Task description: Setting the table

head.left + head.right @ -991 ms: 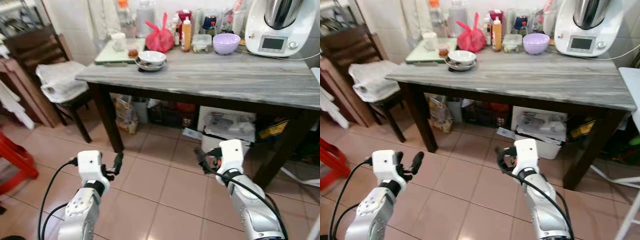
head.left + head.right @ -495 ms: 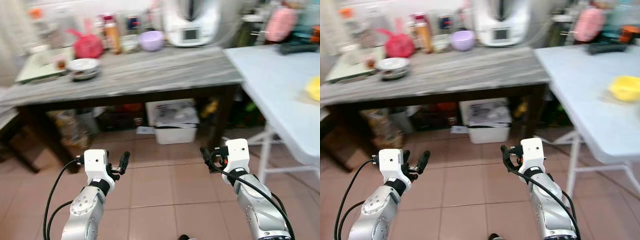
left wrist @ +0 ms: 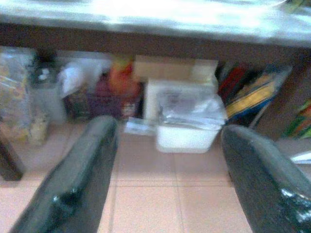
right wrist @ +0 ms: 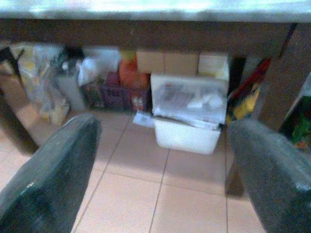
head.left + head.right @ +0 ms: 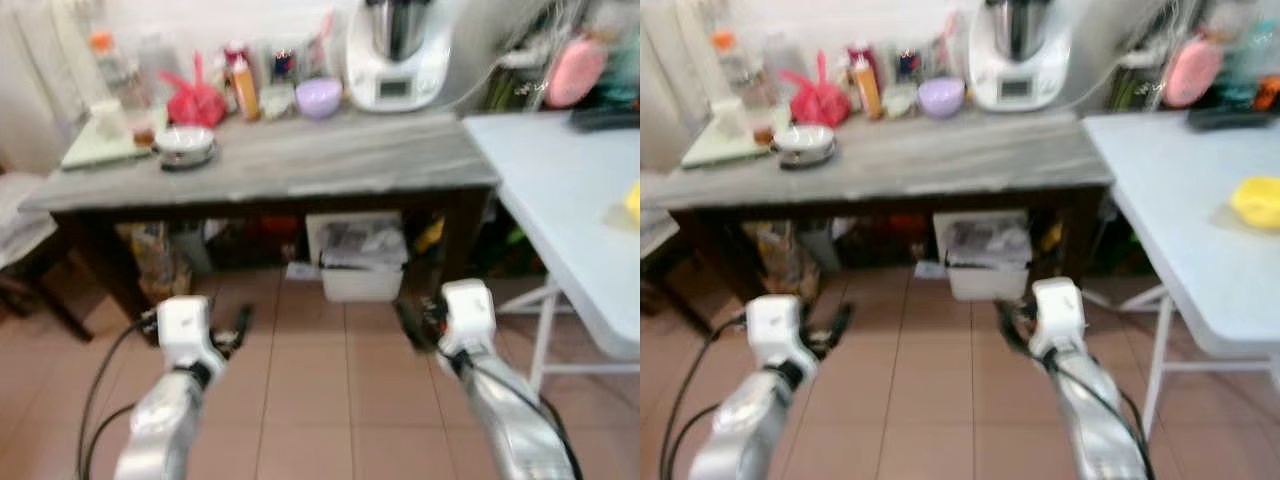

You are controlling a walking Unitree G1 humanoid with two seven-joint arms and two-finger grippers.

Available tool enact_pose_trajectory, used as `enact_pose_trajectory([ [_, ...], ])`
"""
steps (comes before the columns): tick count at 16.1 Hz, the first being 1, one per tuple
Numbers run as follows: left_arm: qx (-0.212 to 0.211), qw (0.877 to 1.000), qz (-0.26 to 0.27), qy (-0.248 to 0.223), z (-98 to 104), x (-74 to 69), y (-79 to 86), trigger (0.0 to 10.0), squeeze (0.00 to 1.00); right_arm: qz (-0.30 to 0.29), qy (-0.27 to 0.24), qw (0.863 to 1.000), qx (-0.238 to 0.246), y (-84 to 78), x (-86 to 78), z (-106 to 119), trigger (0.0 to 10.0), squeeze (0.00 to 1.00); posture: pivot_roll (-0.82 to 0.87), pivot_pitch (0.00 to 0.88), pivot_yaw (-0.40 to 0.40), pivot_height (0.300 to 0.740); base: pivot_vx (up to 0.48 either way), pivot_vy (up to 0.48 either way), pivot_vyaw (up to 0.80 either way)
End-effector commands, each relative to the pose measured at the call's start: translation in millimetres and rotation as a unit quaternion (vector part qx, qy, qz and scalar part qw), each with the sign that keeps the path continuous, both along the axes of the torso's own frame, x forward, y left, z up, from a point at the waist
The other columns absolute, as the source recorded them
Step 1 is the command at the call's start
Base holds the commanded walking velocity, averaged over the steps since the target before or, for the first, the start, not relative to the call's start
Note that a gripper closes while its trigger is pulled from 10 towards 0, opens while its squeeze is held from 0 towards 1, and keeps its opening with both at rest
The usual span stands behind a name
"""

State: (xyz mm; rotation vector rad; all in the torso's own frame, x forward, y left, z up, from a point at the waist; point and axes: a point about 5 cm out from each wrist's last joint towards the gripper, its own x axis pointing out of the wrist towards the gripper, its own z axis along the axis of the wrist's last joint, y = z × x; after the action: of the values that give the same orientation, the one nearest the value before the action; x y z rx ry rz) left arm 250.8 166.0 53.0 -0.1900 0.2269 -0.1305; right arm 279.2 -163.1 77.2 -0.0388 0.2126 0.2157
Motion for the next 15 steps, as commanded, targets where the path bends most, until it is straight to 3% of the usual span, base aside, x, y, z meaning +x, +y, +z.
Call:
enact_pose_trajectory([
  [1,0.003,1.0,-0.011,-0.01,6,3.4,-2.2,10.0,0.0,-0.002,-0.006,1.0,0.0,0.6,0.3,3,10.0,0.0,-0.09,0.0,0.092,0.74,0.382,0.0,0.0],
  [3,0.005,1.0,-0.007,-0.006,4,3.0,-0.5,10.0,0.0,-0.001,-0.006,1.0,-0.002,0.8,-0.1,3,10.0,0.0,-0.09,0.0,0.092,0.74,0.332,0.0,0.0],
  [15,0.006,1.0,-0.009,0.025,-8,-4.0,-5.7,10.0,0.0,0.004,-0.009,1.0,-0.011,2.0,1.3,3,10.0,0.0,-0.09,0.0,0.085,0.74,0.0,0.0,0.0],
])
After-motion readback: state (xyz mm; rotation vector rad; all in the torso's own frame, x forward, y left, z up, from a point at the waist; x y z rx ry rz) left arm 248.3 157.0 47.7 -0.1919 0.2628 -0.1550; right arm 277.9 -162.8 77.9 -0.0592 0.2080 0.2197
